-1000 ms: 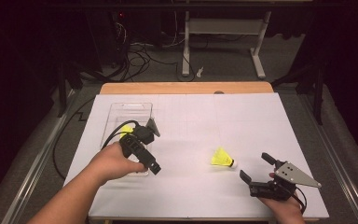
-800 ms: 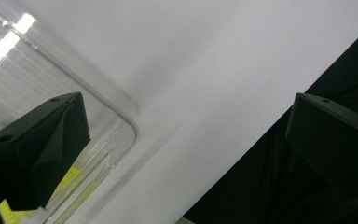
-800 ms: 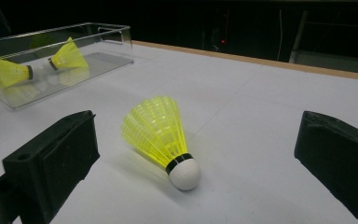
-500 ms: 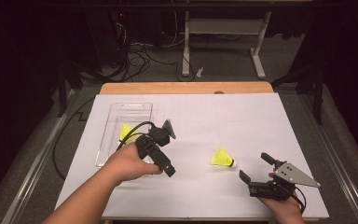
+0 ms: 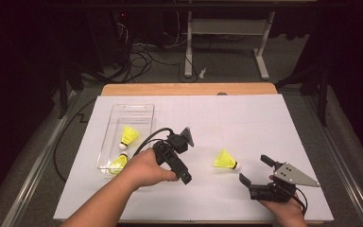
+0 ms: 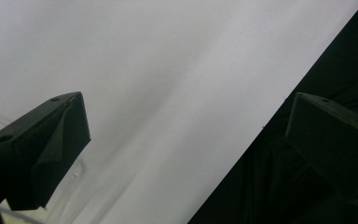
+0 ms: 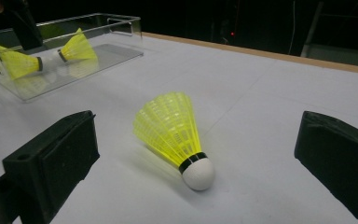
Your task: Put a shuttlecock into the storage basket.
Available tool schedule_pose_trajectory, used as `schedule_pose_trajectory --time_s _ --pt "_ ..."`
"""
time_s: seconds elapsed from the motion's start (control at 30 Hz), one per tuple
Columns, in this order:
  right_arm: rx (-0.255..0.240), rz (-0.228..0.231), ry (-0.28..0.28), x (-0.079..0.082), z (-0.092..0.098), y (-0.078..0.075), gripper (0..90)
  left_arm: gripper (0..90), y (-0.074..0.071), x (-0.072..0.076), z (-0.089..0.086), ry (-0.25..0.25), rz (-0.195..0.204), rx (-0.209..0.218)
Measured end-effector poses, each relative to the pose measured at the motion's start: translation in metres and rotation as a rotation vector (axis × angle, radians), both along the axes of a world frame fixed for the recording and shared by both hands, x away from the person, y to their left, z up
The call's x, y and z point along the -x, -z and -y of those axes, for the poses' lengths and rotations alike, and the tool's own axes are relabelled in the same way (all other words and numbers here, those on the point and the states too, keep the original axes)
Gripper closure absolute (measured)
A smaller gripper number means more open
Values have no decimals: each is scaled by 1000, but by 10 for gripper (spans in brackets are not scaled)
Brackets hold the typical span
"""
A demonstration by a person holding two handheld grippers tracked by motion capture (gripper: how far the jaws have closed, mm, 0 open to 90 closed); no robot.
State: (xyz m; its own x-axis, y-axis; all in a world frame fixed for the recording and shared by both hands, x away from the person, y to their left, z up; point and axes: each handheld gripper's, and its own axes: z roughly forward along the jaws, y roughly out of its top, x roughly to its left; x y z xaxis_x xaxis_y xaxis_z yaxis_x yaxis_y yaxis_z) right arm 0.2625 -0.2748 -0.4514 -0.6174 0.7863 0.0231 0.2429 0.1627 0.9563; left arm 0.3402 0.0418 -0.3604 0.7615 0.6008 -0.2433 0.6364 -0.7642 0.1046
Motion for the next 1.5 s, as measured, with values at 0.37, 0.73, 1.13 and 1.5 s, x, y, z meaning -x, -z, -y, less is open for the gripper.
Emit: schedule_pose_trajectory --time_s 0.37,0.73,1.13,1.5 --pt "26 -100 -16 -29 -5 -22 18 9 2 1 -3 -1 -7 11" --pt "92 -148 -12 -59 -15 -18 83 9 6 0 -10 -18 -13 17" --pt "130 -206 -64 -54 -10 4 285 9 7 3 -12 -28 -9 21" --pt "248 -263 -111 -52 -24 15 406 9 7 3 -14 -41 -5 26"
